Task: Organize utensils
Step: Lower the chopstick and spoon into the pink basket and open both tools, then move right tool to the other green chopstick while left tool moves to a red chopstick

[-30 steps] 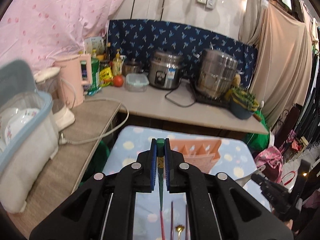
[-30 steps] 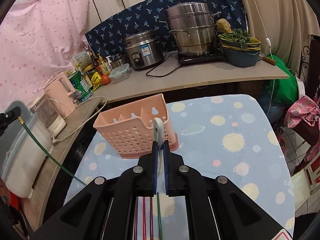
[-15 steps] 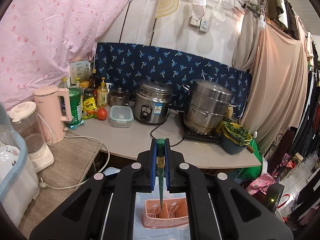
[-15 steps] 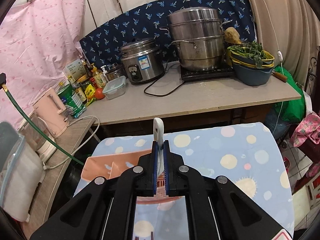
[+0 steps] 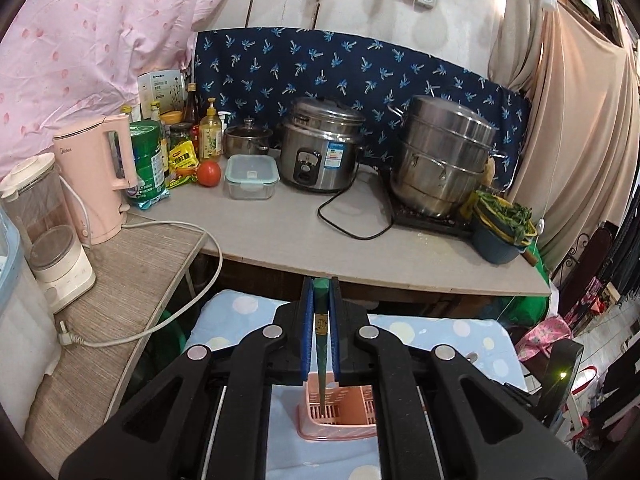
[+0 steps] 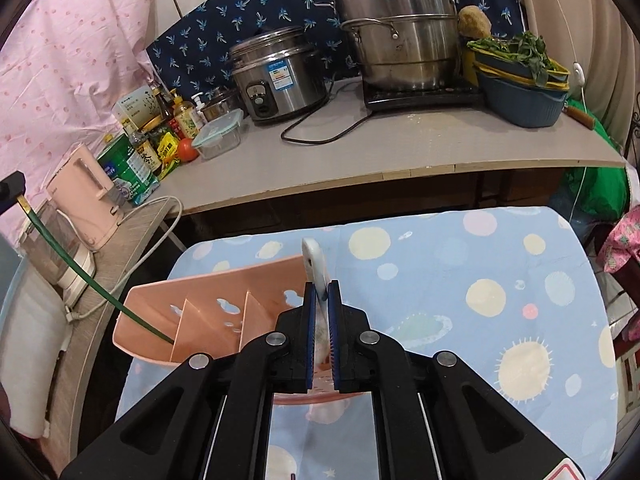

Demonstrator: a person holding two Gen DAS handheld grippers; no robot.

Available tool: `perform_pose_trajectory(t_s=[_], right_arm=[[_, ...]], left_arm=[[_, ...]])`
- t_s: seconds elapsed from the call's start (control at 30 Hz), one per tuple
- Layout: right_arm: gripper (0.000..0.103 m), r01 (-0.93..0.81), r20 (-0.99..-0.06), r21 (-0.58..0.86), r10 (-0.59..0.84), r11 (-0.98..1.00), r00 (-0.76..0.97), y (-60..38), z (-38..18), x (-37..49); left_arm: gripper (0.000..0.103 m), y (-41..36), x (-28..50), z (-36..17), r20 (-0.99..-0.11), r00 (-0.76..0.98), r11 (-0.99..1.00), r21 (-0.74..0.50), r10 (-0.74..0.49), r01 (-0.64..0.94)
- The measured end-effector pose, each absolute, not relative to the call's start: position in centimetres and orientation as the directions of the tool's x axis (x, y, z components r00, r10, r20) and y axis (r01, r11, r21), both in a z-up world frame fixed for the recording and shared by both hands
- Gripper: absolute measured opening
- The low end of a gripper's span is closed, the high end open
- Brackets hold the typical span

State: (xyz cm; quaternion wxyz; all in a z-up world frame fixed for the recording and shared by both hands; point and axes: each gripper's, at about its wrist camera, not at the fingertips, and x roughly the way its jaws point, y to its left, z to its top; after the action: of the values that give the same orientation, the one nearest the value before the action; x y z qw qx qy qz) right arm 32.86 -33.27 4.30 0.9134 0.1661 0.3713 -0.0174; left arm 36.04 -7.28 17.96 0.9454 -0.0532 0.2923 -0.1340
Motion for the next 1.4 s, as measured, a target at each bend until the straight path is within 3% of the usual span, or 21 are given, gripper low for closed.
perform_pose_trajectory(t_s=[0.23,0.3,0.53,0.7,0.97,1.4], right_arm=[[0.009,0.157,-0.669,0.29,0.083,0.944,0.739,-33.2,5.1,31.4],[0.01,0.151,-0.665,0.292,0.087,0.944,0.742,-33.0,5.4,30.4],[0.012,0.118,-0.668,0.29,0.113,0.95,0.736,-31.6,5.7,25.4],[0.021,0.118,-0.677,0.288,0.115,0.95,0.727,-30.5,4.9,20.0],[0.021,0.151,-0.734,0.239,0.076,0.959,0.675,-29.2,1.8,11.3],[0.021,0.161,-0.816,0.212,0.084,0.964,0.571,-27.1,-4.2,2.8]], left_arm=[[0.009,-6.8,35.4,17.2,-0.554,0.792,0.966,-0.165,-0.257,0.198],[0.019,-6.5,34.8,17.1,-0.555,0.795,0.969,-0.156,-0.244,0.189],[0.035,-5.1,30.4,15.9,-0.577,0.787,0.975,-0.12,-0.22,0.185],[0.035,-4.2,26.6,13.4,-0.629,0.748,0.976,-0.098,-0.211,0.193],[0.035,-2.7,19.4,6.7,-0.728,0.659,0.975,-0.067,-0.192,0.21],[0.035,-1.2,11.7,-1.5,-0.809,0.563,0.975,-0.055,-0.169,0.214]])
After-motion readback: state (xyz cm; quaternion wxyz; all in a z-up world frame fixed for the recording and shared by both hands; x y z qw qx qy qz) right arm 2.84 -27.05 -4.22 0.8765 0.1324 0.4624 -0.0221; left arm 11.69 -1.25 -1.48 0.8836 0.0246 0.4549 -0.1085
